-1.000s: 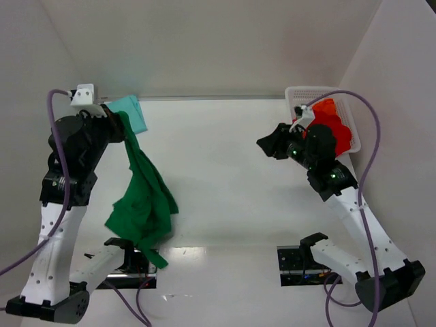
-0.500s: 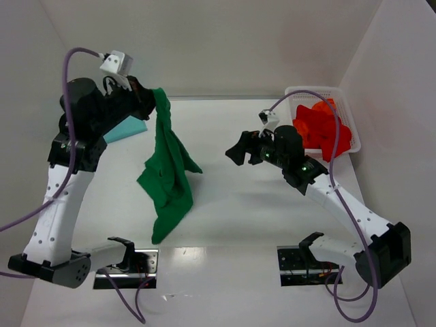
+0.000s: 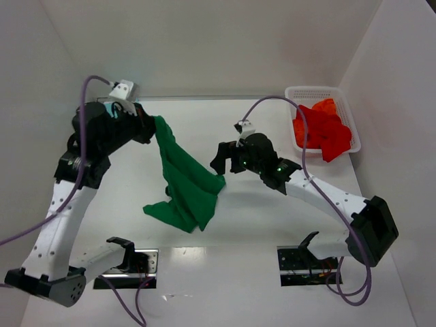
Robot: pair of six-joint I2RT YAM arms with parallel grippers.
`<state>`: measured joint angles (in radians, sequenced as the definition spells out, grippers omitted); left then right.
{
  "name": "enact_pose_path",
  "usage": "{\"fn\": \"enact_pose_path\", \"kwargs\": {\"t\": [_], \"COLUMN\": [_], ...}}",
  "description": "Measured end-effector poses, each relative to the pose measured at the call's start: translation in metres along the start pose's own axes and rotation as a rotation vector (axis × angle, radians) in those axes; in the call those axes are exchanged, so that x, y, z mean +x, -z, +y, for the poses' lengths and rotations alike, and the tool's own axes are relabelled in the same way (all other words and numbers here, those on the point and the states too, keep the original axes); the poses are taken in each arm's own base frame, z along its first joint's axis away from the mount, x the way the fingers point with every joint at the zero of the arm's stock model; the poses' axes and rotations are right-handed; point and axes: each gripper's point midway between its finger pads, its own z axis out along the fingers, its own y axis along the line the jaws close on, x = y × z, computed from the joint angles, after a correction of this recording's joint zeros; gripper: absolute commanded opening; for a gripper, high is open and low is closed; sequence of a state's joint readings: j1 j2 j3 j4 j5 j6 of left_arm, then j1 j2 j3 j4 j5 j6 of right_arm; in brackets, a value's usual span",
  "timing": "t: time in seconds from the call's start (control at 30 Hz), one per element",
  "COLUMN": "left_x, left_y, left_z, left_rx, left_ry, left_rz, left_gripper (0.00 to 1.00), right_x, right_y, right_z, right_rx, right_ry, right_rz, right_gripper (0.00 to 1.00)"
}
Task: Fold and stack the t-shirts
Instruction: Flatten out the tshirt
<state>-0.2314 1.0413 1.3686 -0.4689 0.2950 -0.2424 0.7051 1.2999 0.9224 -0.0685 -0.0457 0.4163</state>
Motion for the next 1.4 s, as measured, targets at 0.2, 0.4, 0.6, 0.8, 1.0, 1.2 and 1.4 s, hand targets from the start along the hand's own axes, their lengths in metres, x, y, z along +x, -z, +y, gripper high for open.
{"fn": "enact_pose_path", "kwargs": {"t": [0.2,0.4,0.6,0.8,1.0,1.2,1.4], "left_x": [0.044,0.044,0.055,0.048,0.043,0.043,0.043], "left_y": [-0.024,-0.045,-0.066,-0.073,-0.074,-0.074,-0.074], "left_z": [0.016,0.023,0.039,0.047,0.050,0.051,0.051], "left_rx": [-0.023,-0.034,-0.091,-0.130,-0.144,-0.148,-0.151], "left_ry": [0.044,0.081,0.124,0.121,0.116,0.114,0.114], "left_rz": [0.128,0.137,0.166,0.153,0.135,0.133,0.132], "left_gripper": [0.00,0.00,0.00,0.00,0.00,0.00,0.00], "right_x": [0.007,0.019,0.097,0.151,0.174,0.216,0.227], "right_y": [0.044,0.063,0.040,0.040,0.033,0.010,0.001], "right_z": [-0.005,0.031,0.052,0.062,0.069,0.085,0.081], "right_rx": [-0.006,-0.083,-0.068,-0.041,-0.027,0.028,0.100], "right_ry": [-0.023,-0.015,0.061,0.113,0.085,0.161,0.203], "right_rz": [-0.081,-0.083,0.150,0.338,0.428,0.548,0.564], "right_gripper": [1.00,0.99,0.95,0.95,0.92,0.92,0.88]}}
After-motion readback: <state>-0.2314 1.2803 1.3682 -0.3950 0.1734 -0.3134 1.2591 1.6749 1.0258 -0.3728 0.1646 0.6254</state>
